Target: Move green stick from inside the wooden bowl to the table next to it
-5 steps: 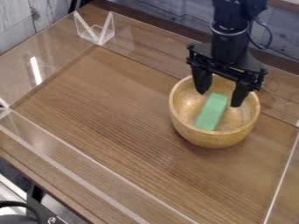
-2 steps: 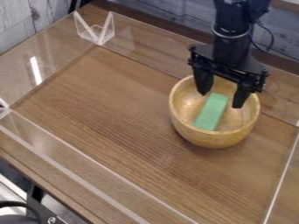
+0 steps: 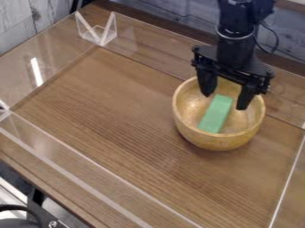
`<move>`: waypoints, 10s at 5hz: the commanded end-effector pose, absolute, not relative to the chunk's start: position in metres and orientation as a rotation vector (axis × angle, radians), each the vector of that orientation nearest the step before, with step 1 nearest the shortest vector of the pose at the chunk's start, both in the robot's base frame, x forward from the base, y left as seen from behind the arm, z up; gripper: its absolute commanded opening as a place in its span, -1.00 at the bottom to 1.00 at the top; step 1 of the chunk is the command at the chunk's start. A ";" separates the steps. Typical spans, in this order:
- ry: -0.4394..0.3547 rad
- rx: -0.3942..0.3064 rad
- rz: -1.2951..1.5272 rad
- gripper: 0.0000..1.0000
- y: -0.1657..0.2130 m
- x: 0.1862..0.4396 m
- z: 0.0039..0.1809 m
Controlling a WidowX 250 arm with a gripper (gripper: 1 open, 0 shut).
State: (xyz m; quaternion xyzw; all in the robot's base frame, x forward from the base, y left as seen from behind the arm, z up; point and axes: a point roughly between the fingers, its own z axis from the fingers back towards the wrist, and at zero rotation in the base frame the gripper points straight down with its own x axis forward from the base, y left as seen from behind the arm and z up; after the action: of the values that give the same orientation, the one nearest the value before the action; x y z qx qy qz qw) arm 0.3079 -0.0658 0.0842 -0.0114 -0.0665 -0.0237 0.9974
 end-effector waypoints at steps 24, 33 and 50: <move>-0.221 -0.003 0.239 -1.00 0.042 0.326 0.115; -0.265 0.083 0.302 -1.00 0.174 0.373 0.047; -0.096 0.013 0.340 -1.00 0.148 0.363 0.053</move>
State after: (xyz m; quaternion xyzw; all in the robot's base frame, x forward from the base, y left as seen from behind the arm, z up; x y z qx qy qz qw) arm 0.3495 0.1466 0.0218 -0.0033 -0.0032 0.1687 0.9857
